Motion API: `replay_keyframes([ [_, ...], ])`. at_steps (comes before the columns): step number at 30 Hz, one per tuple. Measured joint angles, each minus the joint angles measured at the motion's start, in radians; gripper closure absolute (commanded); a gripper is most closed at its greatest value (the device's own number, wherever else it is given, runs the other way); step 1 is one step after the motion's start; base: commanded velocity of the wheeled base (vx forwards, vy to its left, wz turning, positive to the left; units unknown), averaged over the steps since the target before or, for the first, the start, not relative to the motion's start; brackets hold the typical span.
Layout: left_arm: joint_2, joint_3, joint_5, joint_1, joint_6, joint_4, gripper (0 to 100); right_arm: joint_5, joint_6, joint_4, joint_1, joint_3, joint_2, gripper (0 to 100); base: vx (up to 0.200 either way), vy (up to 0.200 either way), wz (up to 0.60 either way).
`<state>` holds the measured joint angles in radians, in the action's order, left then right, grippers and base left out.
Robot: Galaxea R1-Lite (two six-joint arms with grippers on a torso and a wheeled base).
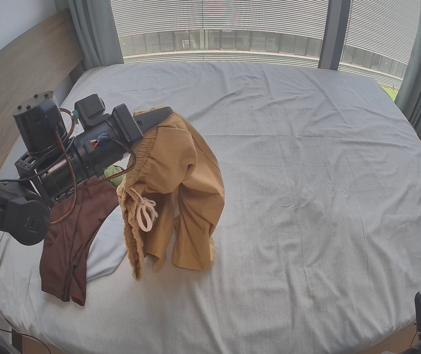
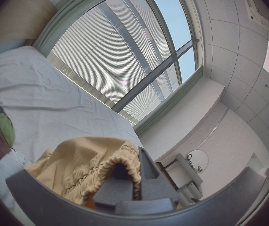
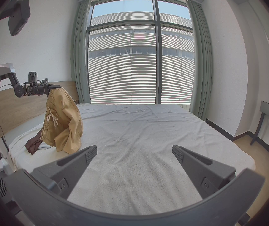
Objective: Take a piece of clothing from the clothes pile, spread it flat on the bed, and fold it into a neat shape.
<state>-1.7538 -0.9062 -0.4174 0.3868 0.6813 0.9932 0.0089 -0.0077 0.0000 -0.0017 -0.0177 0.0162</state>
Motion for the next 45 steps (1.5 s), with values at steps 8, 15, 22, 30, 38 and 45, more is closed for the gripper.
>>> replay_keyframes([
  [8,-0.009,-0.043,0.0,0.052,0.098,0.0,100,0.0,0.0,0.0,0.0,0.0,0.0,0,0.0,0.0,0.0],
  [15,-0.011,-0.095,0.0,0.092,0.19,0.0,100,0.0,0.0,0.0,-0.001,0.0,0.0,0,0.0,0.0,0.0],
  [22,-0.013,-0.144,0.0,0.13,0.257,0.0,100,0.0,-0.001,0.0,0.0,0.0,0.0,0,0.0,0.0,0.0],
  [30,-0.014,-0.199,0.013,0.176,0.304,-0.002,100,0.0,-0.001,0.0,-0.001,0.0,0.0,0,0.0,0.0,0.0],
  [38,-0.011,-0.259,0.033,0.22,0.377,-0.001,100,0.0,-0.001,0.0,-0.001,0.0,0.0,0,0.0,0.0,0.0],
  [45,-0.014,-0.3,0.034,0.251,0.41,-0.001,100,0.0,-0.001,0.0,-0.001,0.0,0.0,0,0.0,0.0,0.0],
])
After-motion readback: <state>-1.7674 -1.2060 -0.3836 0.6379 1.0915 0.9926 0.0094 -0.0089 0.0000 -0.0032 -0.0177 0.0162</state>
